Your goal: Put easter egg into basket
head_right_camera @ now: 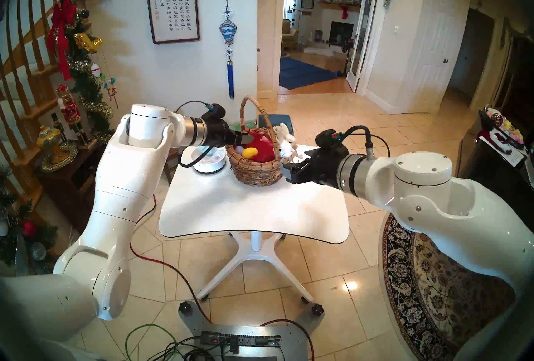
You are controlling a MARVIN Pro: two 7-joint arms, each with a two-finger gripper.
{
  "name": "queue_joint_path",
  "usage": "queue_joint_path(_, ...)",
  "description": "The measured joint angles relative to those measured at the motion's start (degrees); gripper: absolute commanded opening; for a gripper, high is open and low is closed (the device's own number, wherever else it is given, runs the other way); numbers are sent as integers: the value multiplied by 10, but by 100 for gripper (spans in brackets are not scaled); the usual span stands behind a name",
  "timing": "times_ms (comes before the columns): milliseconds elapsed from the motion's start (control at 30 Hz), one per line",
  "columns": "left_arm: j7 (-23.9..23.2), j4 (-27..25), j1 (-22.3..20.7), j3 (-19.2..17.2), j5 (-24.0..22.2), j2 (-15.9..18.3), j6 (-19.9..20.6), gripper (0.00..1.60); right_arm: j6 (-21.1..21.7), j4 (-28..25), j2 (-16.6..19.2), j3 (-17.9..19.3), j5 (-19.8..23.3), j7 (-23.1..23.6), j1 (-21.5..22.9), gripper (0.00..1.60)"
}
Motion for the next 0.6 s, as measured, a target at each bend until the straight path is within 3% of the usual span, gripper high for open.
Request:
queue_joint_path(100,9,-4,0,-8,1,3,9,154,0,0,0,0,0,0,0,160)
queue_joint_path(300,30,-6,1,-18,14,15,21,139,0,0,0,0,0,0,0,160)
queue_joint_path(600,42,-4,10,-25,29,33,22,150,0,0,0,0,0,0,0,160)
